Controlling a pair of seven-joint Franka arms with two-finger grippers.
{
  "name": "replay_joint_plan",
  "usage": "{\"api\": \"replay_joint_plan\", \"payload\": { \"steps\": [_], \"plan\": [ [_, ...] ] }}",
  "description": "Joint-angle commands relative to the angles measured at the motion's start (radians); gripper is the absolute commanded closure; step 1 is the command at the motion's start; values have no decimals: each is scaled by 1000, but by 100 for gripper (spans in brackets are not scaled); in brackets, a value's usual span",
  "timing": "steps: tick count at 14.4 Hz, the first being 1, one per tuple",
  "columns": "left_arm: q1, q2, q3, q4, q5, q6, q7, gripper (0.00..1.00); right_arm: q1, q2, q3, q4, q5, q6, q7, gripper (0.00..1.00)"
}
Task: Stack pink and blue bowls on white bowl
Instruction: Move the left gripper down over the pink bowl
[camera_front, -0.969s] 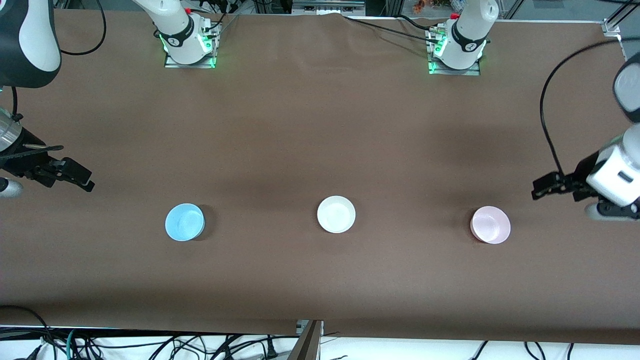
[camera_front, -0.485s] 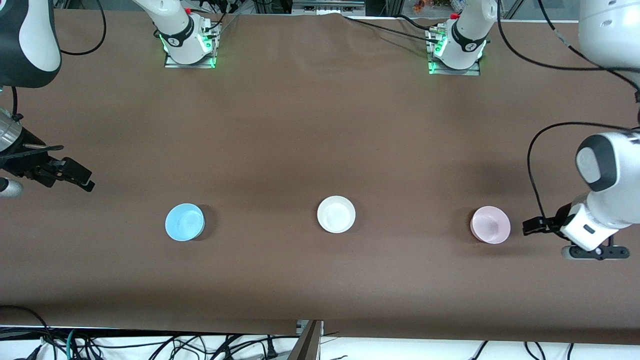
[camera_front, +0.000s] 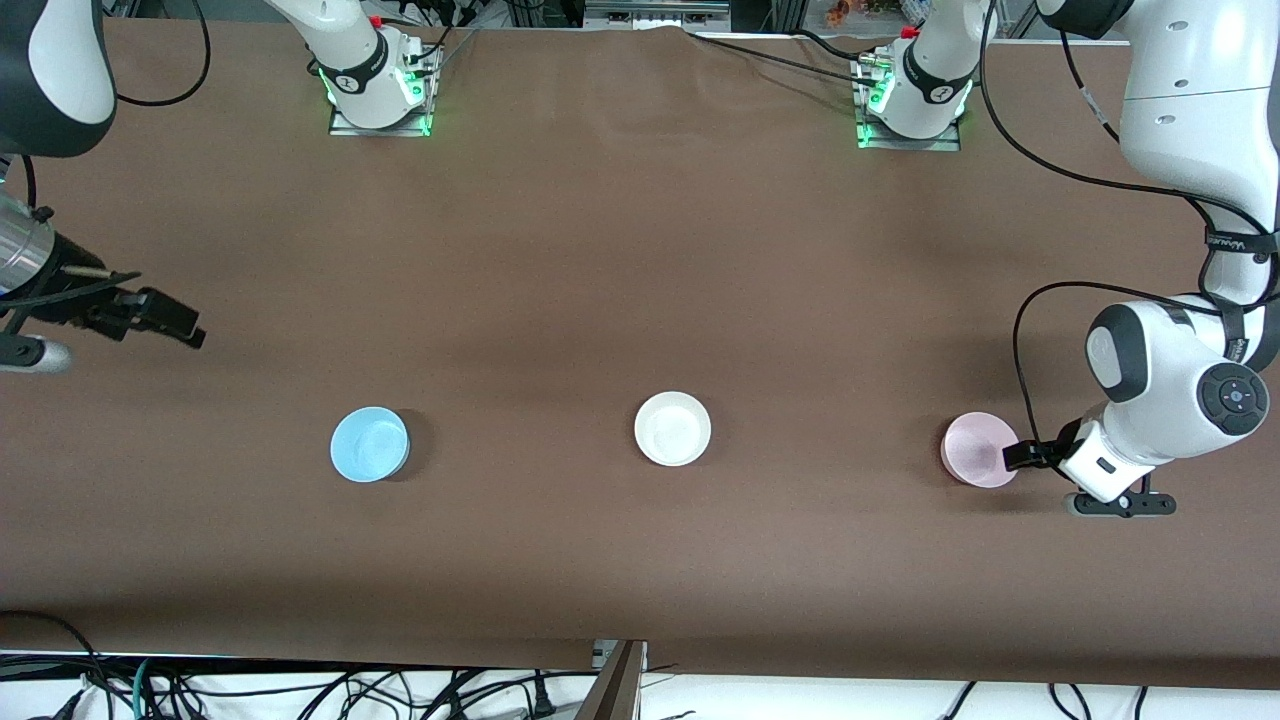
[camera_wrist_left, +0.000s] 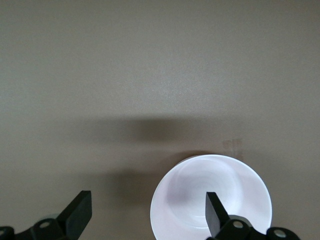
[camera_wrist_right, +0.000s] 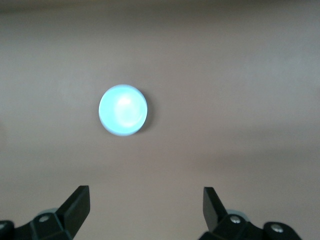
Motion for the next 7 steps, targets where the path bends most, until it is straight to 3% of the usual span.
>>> {"api": "replay_joint_plan", "payload": {
  "steps": [1, 4, 7],
  "plan": [
    [10, -4, -5, -44, 4, 62, 21, 0, 0, -39, 22, -19, 8, -77, -4, 0],
    [13, -1, -5, -89, 4, 128, 21, 1, 0, -49, 25, -22, 9, -144, -6, 0],
    [18, 2, -7, -96, 3, 135, 19, 8, 0, -68, 27, -45, -1, -135, -7, 0]
  ]
}}
